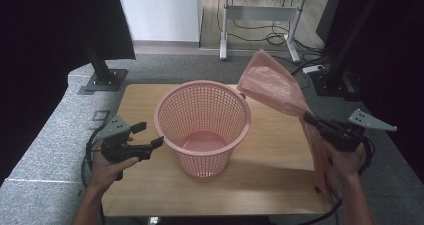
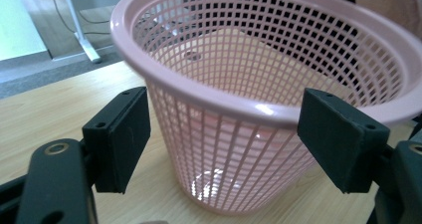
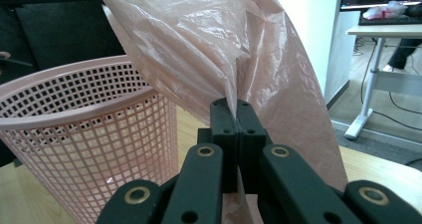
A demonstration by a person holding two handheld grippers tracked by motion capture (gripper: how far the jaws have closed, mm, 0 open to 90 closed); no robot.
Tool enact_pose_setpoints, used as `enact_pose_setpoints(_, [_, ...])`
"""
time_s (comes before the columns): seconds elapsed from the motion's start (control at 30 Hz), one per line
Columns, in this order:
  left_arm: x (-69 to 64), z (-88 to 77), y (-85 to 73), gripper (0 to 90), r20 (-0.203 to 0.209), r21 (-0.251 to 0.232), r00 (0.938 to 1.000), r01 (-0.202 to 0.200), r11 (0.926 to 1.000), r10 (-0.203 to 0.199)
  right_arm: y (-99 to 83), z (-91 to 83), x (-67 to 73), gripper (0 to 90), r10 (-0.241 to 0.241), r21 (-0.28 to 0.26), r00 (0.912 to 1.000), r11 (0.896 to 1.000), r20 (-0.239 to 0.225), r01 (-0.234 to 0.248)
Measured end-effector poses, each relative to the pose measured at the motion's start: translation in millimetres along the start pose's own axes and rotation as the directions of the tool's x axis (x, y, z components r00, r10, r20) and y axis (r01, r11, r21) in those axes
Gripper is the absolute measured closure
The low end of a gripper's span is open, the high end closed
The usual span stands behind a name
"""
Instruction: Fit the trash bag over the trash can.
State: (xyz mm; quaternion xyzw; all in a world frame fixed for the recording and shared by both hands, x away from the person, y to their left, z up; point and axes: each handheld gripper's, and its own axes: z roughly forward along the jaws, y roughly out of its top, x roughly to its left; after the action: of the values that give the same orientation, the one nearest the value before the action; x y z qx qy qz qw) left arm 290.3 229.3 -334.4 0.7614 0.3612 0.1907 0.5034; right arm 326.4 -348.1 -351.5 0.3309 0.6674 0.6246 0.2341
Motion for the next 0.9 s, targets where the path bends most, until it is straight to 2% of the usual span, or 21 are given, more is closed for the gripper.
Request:
enact_pose_setpoints(0.3, [-3.1, 3.3, 17.1, 21.5, 0.027, -0.023, 0.9996, 0.003, 0.9997, -0.003, 4.3, 8.5, 11.9, 89.1, -0.010, 0.005, 0.9988, 1.000, -0.048, 0.011])
enact_pose_setpoints(0.47, [-4.3, 9.8, 25.4, 23.2, 0.050, -0.024, 0.9987, 0.011, 0.9997, -0.010, 6.1, 16.3, 21.3, 89.1, 0.003, -0.002, 0.9945, 1.000, -0.104, -0.004])
enact_pose_setpoints(0.67, [-8.1, 18.3, 35.9, 24.0, 0.071, -0.030, 0.9975, 0.003, 0.9996, -0.001, 5.2, 28.8, 31.8, 89.1, -0.015, 0.022, 0.9913, 1.000, -0.131, 0.018])
enact_pose_setpoints(0.9, [-8.4, 26.7, 44.9, 26.3, 0.095, -0.046, 0.9953, 0.024, 0.9986, -0.019, 7.8, 39.4, 45.4, 89.1, -0.036, 0.030, 0.9851, 0.999, -0.168, 0.042])
